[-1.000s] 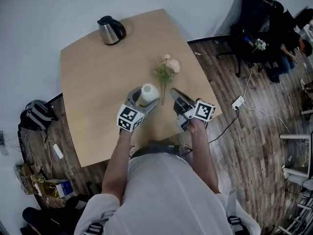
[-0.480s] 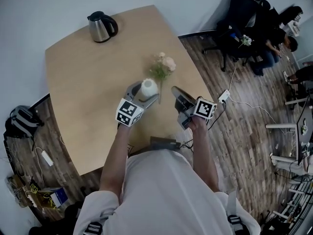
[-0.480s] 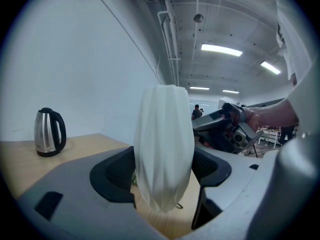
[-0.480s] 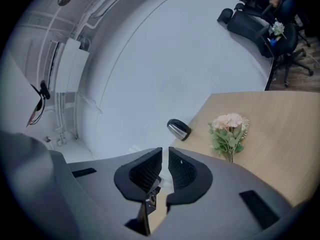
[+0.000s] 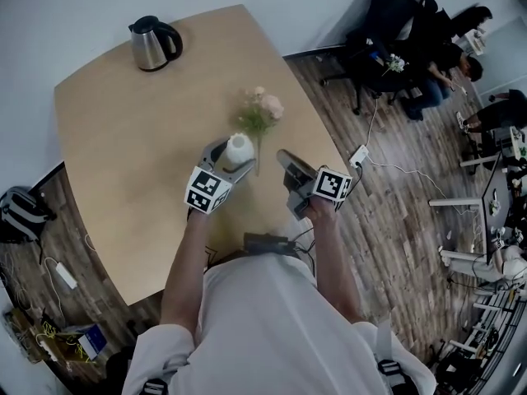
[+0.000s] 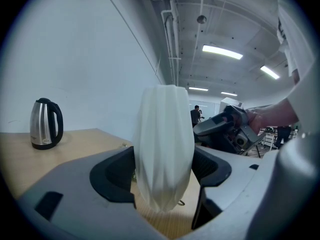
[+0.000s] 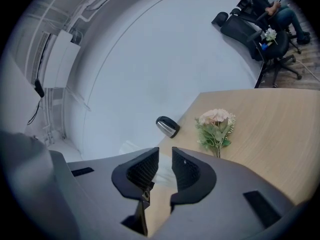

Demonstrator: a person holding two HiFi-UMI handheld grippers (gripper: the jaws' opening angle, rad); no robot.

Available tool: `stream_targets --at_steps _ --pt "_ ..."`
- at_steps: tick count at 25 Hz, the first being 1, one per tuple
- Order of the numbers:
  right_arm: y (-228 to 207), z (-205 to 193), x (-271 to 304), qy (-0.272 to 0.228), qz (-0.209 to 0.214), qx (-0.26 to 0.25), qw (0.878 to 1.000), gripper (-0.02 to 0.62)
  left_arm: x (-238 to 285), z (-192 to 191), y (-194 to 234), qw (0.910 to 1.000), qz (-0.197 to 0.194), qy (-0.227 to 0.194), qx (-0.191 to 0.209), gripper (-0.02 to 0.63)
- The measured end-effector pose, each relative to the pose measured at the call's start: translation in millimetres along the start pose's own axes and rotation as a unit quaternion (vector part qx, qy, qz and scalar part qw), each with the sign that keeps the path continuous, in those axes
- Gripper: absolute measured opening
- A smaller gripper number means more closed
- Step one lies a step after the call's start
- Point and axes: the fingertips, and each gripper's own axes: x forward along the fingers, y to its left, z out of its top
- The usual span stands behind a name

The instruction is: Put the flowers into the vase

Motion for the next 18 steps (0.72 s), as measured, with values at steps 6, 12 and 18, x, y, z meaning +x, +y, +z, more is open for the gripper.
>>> stream_targets --at_steps 6,12,18 --pt "-25.5 -5.0 13.0 0.037 -0.01 0.014 0.999 0.143 14.6 -5.7 3.4 0.9999 0.012 0.004 -0.005 0.347" --pt "-60.9 -3.3 29.8 0.067 -0.005 0.038 0.997 0.143 28.2 -17.8 16.2 0.999 0.038 0.021 -0.014 0.347" --pt "-101.8 -13.3 47.8 0.098 -0.007 0.077 0.992 0.143 44.2 -31.9 25.7 0.9973 0.057 0.042 -0.018 0.347"
